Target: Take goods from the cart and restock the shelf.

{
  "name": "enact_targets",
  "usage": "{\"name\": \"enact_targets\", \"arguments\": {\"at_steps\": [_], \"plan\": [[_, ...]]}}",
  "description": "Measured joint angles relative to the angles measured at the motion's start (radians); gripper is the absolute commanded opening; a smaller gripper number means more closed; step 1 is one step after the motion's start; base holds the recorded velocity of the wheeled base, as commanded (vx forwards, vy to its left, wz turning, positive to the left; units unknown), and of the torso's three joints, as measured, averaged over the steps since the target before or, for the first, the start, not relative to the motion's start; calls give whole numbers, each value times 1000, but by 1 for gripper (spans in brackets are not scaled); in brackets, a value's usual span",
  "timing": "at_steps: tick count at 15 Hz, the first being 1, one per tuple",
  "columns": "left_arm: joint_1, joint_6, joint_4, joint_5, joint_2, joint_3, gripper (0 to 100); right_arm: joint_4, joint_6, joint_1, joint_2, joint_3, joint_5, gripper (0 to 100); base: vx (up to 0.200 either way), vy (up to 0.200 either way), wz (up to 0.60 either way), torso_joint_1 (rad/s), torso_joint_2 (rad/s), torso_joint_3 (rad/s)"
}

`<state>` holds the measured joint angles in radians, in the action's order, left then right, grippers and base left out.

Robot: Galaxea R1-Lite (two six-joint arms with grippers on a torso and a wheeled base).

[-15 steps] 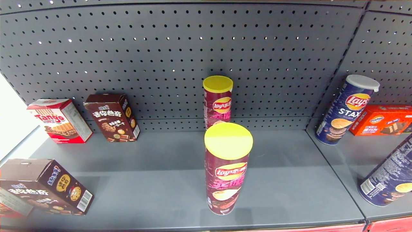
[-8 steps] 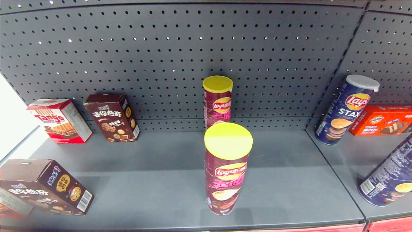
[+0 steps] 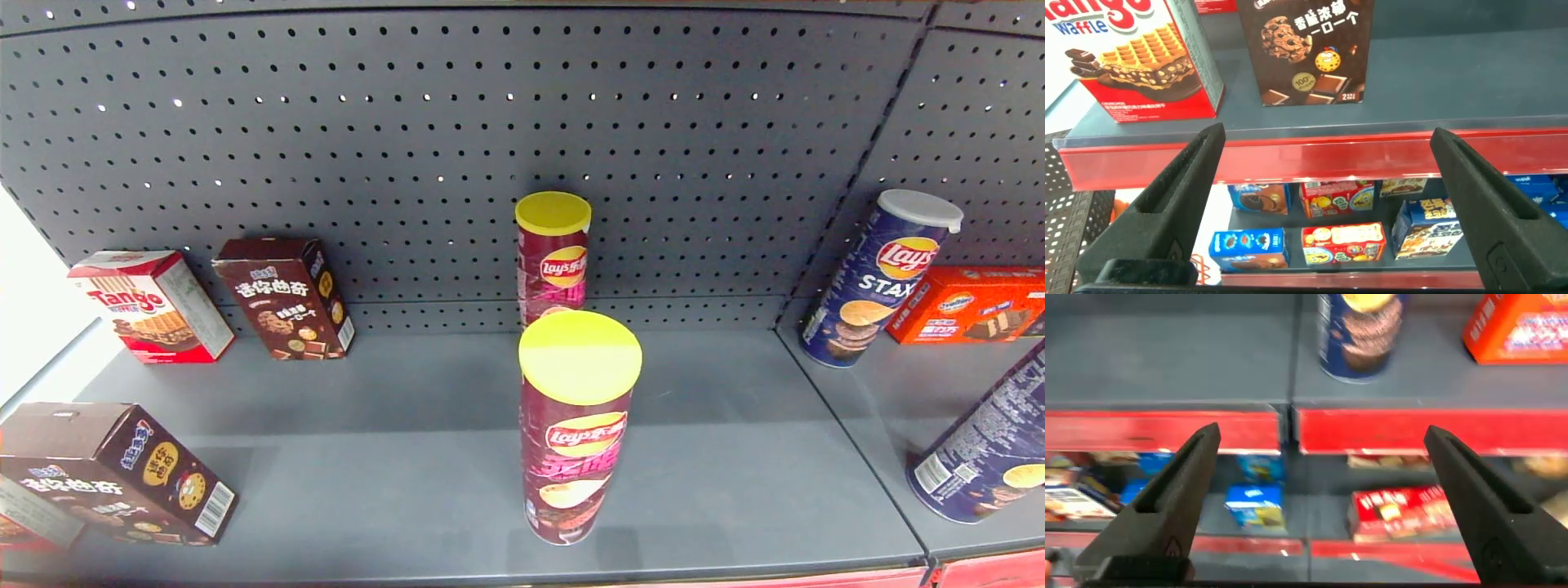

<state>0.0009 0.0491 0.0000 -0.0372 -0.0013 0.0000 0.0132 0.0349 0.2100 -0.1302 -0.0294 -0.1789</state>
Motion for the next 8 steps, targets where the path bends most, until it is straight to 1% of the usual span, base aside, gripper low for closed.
{"name": "enact_targets", "arguments": {"at_steps": [2, 3, 4, 5, 6, 7, 8], "plan": [[0, 0, 0, 0, 0, 0, 100, 0, 0, -52, -26, 0, -4, 100, 0, 0, 0, 0, 0, 0], [0, -1, 0, 0, 0, 0, 100, 0, 0, -106, -29, 0, 10, 100, 0, 0, 0, 0, 0, 0], [0, -1, 0, 0, 0, 0, 100, 0, 0, -156, -19, 2, 39, 100, 0, 0, 0, 0, 0, 0], [0, -1, 0, 0, 0, -1, 100, -1, -13, -185, 11, 6, 99, 100, 0, 0, 0, 0, 0, 0], [0, -2, 0, 0, 0, -1, 100, -4, -36, -197, 46, 13, 183, 100, 0, 0, 0, 0, 0, 0], [0, -2, 0, 1, 0, -2, 100, -6, -49, -201, 73, 19, 222, 100, 0, 0, 0, 0, 0, 0], [0, -1, 0, 1, 0, -2, 100, -7, -46, -204, 94, 24, 222, 100, 0, 0, 0, 0, 0, 0]]}}
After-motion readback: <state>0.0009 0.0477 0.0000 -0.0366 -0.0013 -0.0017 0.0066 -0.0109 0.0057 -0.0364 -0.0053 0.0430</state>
